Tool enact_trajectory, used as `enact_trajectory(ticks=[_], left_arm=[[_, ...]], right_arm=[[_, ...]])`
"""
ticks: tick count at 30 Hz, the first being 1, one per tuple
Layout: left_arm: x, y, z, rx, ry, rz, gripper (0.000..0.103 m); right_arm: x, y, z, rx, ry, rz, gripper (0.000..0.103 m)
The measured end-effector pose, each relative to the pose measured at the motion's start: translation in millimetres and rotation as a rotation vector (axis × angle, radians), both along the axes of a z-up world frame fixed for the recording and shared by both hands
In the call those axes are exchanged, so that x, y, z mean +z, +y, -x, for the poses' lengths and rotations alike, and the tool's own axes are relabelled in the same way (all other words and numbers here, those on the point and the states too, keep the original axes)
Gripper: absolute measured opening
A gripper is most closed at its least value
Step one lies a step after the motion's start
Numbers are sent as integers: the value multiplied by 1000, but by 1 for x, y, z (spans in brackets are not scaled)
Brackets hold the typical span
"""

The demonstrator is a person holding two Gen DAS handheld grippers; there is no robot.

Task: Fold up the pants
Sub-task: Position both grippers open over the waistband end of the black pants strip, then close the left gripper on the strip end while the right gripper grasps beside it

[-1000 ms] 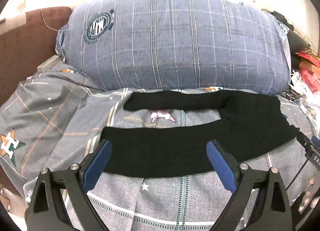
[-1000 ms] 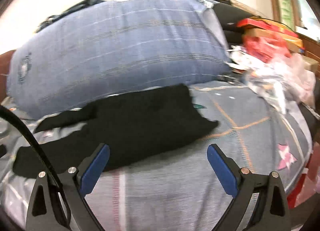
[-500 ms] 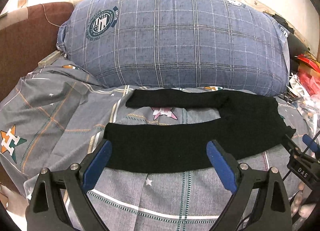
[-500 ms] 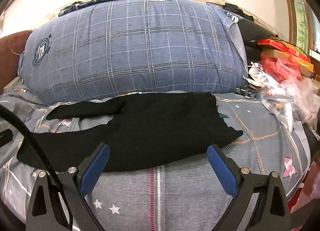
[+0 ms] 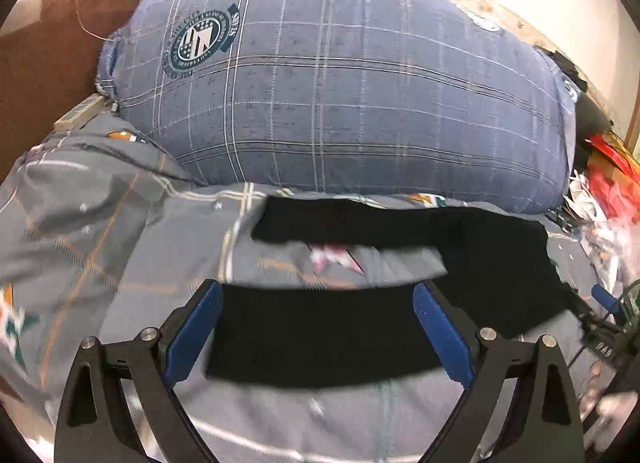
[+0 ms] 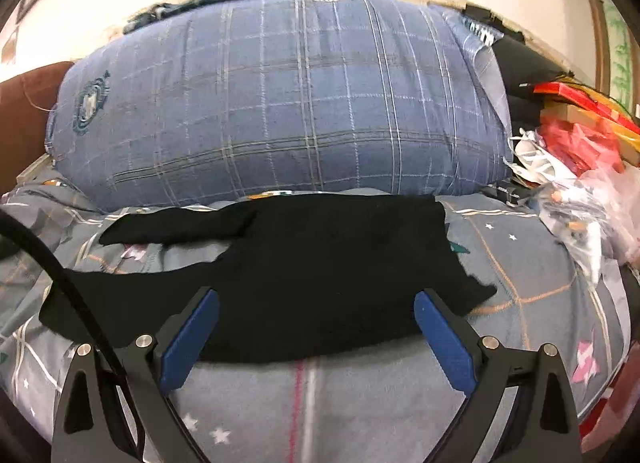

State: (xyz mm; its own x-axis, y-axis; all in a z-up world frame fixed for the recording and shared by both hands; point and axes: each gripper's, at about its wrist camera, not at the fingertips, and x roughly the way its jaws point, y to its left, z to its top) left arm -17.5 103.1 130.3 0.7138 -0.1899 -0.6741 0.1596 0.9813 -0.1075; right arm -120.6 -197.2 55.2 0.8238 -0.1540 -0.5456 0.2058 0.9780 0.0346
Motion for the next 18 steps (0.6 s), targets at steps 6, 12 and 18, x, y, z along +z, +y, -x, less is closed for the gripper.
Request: enact_trajectory(ticks=[6, 12, 18], left_arm=[[-6, 36, -116, 0, 125, 53, 96], [-65, 44, -219, -13, 323, 137, 72], [-122, 35, -273, -5, 419, 104, 71]], right_arm=[[16, -68, -64, 22, 94, -33, 100], [7, -142, -145, 27, 228, -201, 95], [-13, -181, -207, 15, 338, -271, 93]])
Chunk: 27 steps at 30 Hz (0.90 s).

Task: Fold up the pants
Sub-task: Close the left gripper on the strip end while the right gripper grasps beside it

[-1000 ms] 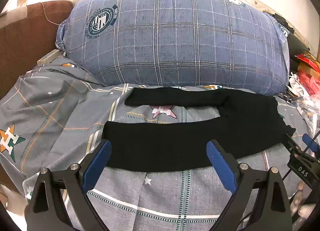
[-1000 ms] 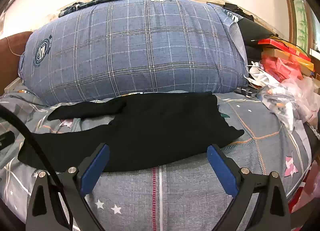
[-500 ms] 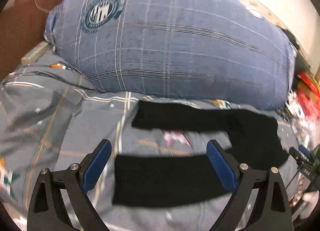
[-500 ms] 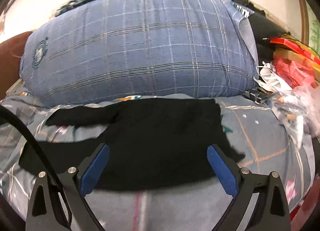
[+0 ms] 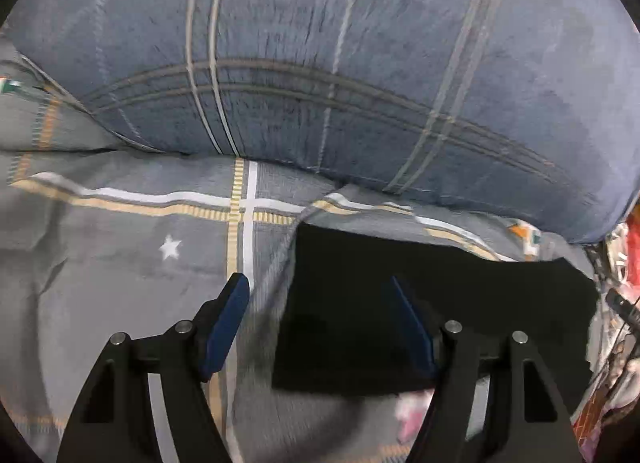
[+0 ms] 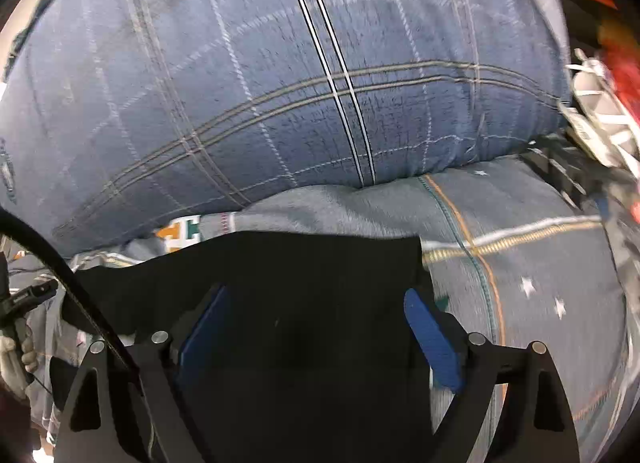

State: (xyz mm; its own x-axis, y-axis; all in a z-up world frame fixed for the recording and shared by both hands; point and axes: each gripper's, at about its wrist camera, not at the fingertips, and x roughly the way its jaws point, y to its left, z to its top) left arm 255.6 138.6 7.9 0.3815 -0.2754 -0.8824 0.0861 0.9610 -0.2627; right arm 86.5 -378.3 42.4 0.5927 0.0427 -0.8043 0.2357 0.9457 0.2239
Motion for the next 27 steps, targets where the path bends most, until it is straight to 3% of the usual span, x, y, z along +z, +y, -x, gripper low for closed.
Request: enact_trajectory(ticks=[4, 8, 10, 12, 13, 14, 15, 16, 27], left_arm=[[-18, -5, -19, -23, 28, 26, 71], [-23, -19, -23, -96, 20, 36, 73], [-22, -28, -22, -129, 17, 16, 75], [-24, -41, -20, -164, 11, -56, 75], [-24, -49, -17, -190, -3, -125, 57], [-23, -53, -13, -208, -24, -160, 30], [-19, -55, -10, -232, -32, -147, 17], [-16, -54, -9, -226, -39, -157, 8], [42, -9, 3, -88, -101, -7, 8]], right_arm=[[-13, 1, -34, 30, 59, 33, 93], [-22, 22, -65, 142, 104, 43, 92], [-29, 36, -80, 192, 131, 54, 91], [-38, 48, -91, 222, 162, 84, 91], [-45, 56, -97, 236, 179, 110, 90], [-49, 59, -99, 244, 186, 116, 86], [-53, 64, -101, 259, 194, 112, 53], [-57, 70, -100, 282, 204, 77, 3], [-10, 82, -71, 222, 84, 89, 1]])
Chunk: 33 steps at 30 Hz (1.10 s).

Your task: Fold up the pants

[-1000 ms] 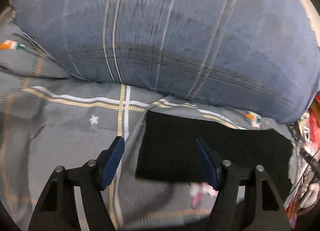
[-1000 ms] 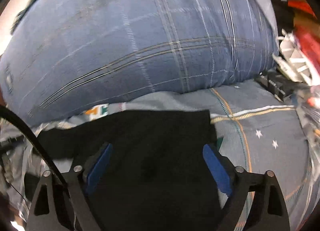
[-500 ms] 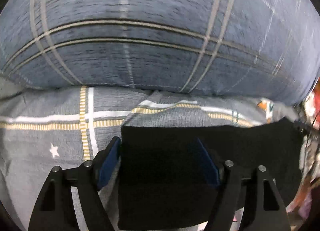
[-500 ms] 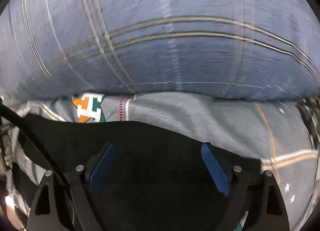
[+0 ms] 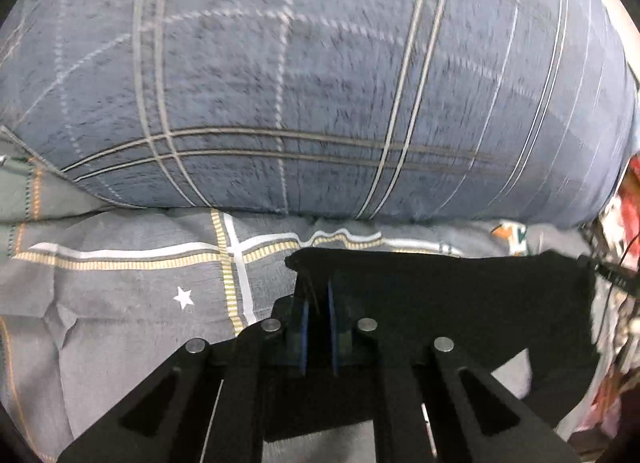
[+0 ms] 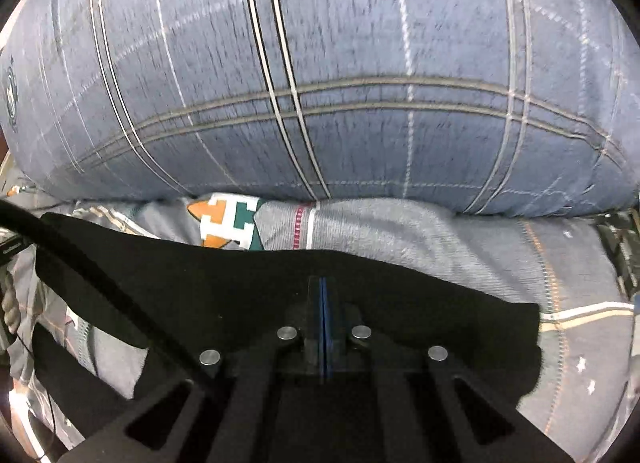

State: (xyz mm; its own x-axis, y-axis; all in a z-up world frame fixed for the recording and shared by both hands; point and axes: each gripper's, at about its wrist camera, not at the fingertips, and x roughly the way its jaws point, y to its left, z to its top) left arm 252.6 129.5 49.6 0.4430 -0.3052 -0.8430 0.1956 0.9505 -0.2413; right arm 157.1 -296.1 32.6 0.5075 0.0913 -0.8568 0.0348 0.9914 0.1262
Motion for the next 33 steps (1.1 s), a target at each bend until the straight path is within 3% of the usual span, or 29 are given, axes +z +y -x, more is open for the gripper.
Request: enact_trajectory(ticks=[4, 8, 9, 10, 12, 21, 23, 24, 26, 27, 29, 33], left_arm=[[4, 13, 5, 31, 10, -14, 9], [-11, 15, 3, 30, 44, -24, 9], [-17, 12, 1, 29, 48, -32, 9], [-21, 11, -1, 26, 54, -38, 9], [-31, 8, -6, 26, 70, -47, 9], [-61, 1, -23, 43, 109, -59, 9], [-63, -3, -24, 38, 104, -68, 9], [-63, -5, -23, 32, 99, -74, 9], [-49, 0, -16, 27, 85, -82, 8], [-44, 2, -14, 31, 80, -79, 8], [-38, -2, -12, 44, 64, -66, 8], [-9, 8, 7, 47, 9, -56, 8]], right_arm=[[5, -3, 4, -17, 13, 12, 1], [3, -21, 4, -45, 16, -29, 3], [0, -27, 3, -48, 23, -65, 18], [-4, -31, 3, -49, 30, -88, 49], [-7, -36, -1, -35, 38, -98, 74], [-50, -7, -44, 130, 126, 98, 74], [-56, 2, -46, 159, 93, 138, 76], [-56, 4, -46, 166, 82, 136, 71], [-53, 5, -44, 163, 72, 86, 43], [-52, 5, -43, 159, 72, 86, 13], [-47, 4, -41, 141, 90, 82, 7], [-26, 11, -28, 117, 53, 93, 5]])
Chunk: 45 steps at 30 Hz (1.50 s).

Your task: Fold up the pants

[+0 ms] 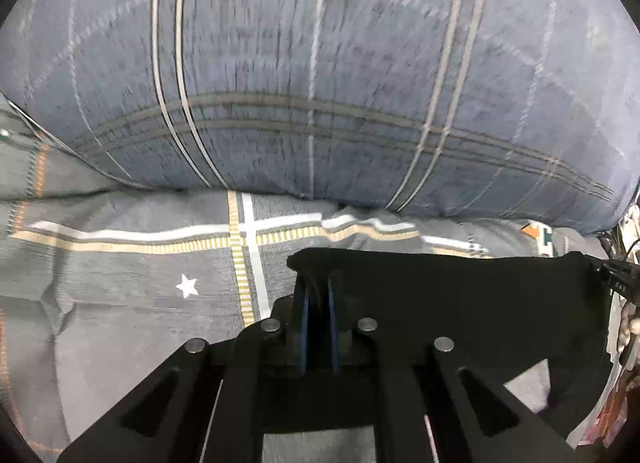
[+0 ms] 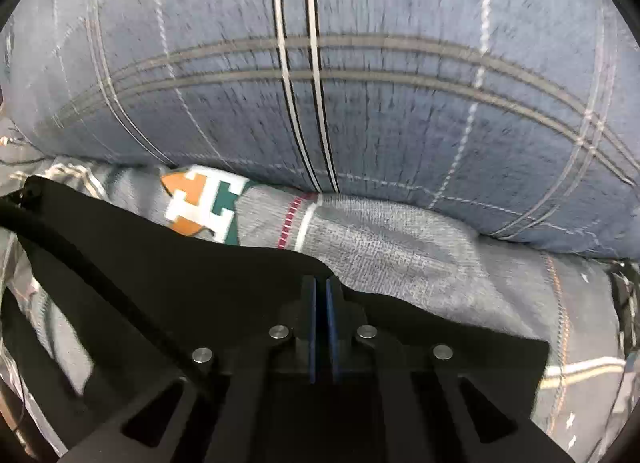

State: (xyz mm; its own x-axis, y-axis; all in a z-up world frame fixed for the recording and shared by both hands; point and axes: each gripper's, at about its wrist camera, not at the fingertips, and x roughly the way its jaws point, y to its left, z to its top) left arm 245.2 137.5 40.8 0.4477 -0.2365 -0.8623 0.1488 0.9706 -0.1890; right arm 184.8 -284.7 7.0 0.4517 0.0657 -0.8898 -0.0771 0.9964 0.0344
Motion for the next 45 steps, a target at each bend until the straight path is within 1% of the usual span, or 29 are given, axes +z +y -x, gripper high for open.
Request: enact_trajectory(ticks=[3, 7, 8, 11, 12, 14, 15, 18, 20, 21, 23, 24, 25, 27, 28, 30, 31, 32, 33, 34, 35, 36, 38, 39, 40, 41, 43, 45], left_arm=[[31, 3, 16, -8, -58, 16, 7], [77, 10, 59, -35, -160, 56, 7], [84, 15, 69, -41, -181, 64, 7], [99, 16, 108, -61, -263, 75, 7], [102, 15, 119, -69, -288, 73, 7], [103, 18, 148, -80, -320, 63, 7], [100, 21, 163, -85, -334, 55, 8], [87, 35, 209, -91, -361, 3, 8], [64, 41, 234, -99, -343, -19, 10], [49, 45, 246, -98, -320, -25, 12], [25, 53, 267, -74, -270, -34, 13], [15, 61, 277, -51, -239, -27, 13], [6, 71, 283, -27, -209, -1, 13], [-5, 99, 300, 52, -162, 91, 13], [-7, 115, 308, 104, -153, 141, 13], [-6, 139, 318, 174, -148, 211, 13], [-5, 146, 320, 193, -143, 242, 15], [-2, 154, 321, 209, -139, 275, 22], [0, 157, 319, 217, -139, 298, 26], [2, 158, 317, 218, -139, 317, 33], [1, 157, 314, 213, -135, 334, 37], [1, 153, 310, 201, -124, 365, 38], [-1, 142, 298, 169, -95, 441, 47], [-3, 133, 290, 150, -79, 474, 49], [-4, 126, 282, 135, -62, 493, 53], [-8, 115, 271, 113, -33, 506, 54], [-14, 96, 253, 79, 12, 489, 53], [-18, 74, 235, 30, 54, 436, 13]], right_arm=[[20, 4, 15, -18, -48, -4, 5], [57, 8, 49, -26, -126, -18, 5], [59, 4, 55, -26, -137, -24, 5], [81, 10, 94, -32, -191, -49, 5], [87, 11, 114, -36, -215, -68, 5], [89, 8, 146, -45, -245, -105, 5], [86, 11, 157, -52, -253, -119, 5], [63, 13, 213, -78, -259, -178, 5], [39, 16, 244, -95, -240, -205, 5], [30, 16, 255, -100, -229, -215, 5], [-3, 19, 284, -125, -181, -245, 5], [-10, 16, 294, -133, -169, -254, 6], [-22, 15, 304, -156, -152, -260, 6], [-36, 12, 320, -207, -138, -242, 6], [-38, 9, 328, -227, -140, -247, 6], [-36, 1, 337, -262, -152, -264, 8], [-31, -4, 341, -284, -172, -272, 11], [-26, -8, 343, -297, -187, -277, 13], [-20, -10, 345, -310, -204, -281, 20], [-13, -11, 345, -319, -225, -287, 27], [-8, -9, 345, -320, -238, -295, 30], [-5, -7, 345, -316, -245, -302, 32], [6, 10, 334, -270, -258, -325, 35], [7, 18, 331, -253, -260, -324, 40], [11, 31, 324, -221, -263, -321, 44], [15, 44, 317, -190, -265, -317, 44], [17, 63, 308, -150, -264, -310, 44], [15, 79, 301, -123, -257, -300, 44]])
